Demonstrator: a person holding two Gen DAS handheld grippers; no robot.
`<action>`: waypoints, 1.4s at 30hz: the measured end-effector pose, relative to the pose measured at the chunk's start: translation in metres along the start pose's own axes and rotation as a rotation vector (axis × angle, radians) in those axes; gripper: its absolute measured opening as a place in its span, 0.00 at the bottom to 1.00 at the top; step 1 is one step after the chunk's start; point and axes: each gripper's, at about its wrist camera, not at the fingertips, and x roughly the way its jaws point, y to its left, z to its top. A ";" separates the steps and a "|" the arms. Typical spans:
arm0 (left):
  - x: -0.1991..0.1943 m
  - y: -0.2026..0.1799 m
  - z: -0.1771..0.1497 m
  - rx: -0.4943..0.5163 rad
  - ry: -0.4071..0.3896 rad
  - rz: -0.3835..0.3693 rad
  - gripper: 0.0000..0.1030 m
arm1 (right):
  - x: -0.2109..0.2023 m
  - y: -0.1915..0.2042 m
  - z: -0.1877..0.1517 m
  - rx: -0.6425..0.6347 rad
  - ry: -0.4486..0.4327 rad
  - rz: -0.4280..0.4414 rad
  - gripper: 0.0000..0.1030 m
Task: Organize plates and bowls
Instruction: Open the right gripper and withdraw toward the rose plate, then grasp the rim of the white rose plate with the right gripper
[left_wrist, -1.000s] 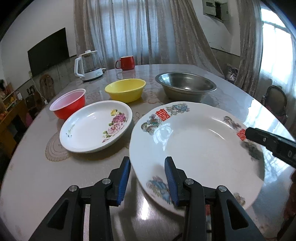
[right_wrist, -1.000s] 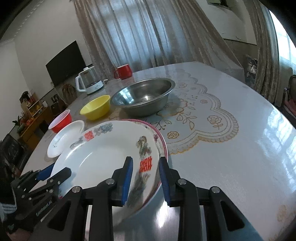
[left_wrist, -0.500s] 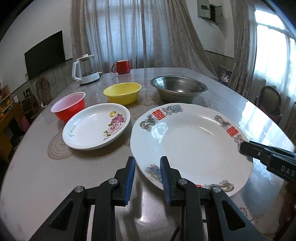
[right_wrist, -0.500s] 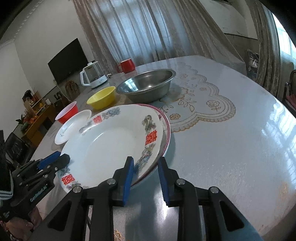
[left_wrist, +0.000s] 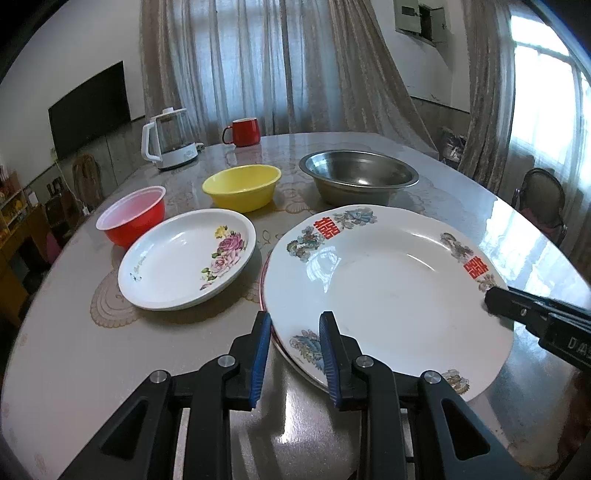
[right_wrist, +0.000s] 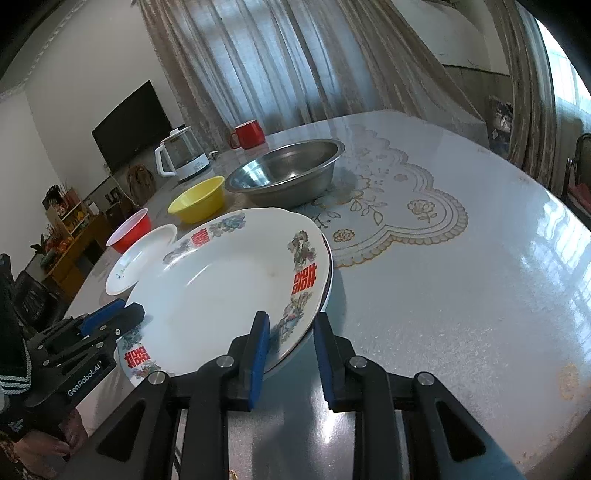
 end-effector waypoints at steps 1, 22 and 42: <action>-0.001 0.003 0.000 -0.011 0.004 -0.009 0.30 | 0.000 0.000 0.000 0.006 0.003 0.003 0.24; -0.010 0.109 -0.022 -0.288 0.003 0.131 0.81 | -0.012 0.030 0.014 -0.048 -0.076 -0.036 0.34; 0.003 0.177 -0.018 -0.417 0.011 0.202 0.82 | 0.101 0.168 0.092 -0.310 0.130 0.090 0.34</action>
